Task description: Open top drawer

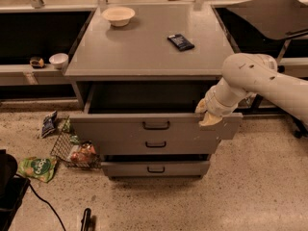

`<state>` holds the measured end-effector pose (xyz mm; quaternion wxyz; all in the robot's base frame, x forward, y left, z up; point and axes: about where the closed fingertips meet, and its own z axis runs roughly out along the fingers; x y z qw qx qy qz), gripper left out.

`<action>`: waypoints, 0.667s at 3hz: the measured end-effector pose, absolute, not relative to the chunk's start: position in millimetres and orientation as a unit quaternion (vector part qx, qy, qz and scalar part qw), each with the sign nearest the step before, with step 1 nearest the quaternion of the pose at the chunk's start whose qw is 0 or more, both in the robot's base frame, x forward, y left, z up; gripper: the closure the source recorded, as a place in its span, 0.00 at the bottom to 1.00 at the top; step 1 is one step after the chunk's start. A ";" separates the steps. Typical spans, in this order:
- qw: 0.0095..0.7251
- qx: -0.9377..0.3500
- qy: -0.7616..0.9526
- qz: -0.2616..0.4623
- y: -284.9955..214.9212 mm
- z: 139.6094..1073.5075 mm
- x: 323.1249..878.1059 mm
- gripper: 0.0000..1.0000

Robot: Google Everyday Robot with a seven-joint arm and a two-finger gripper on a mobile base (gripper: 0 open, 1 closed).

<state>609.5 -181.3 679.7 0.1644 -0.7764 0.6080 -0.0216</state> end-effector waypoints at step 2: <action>0.164 -0.776 0.608 -0.022 -181.3 679.7 609.5 0.00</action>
Offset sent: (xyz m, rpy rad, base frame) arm 0.0000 0.0000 0.0000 0.0000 0.0000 0.0000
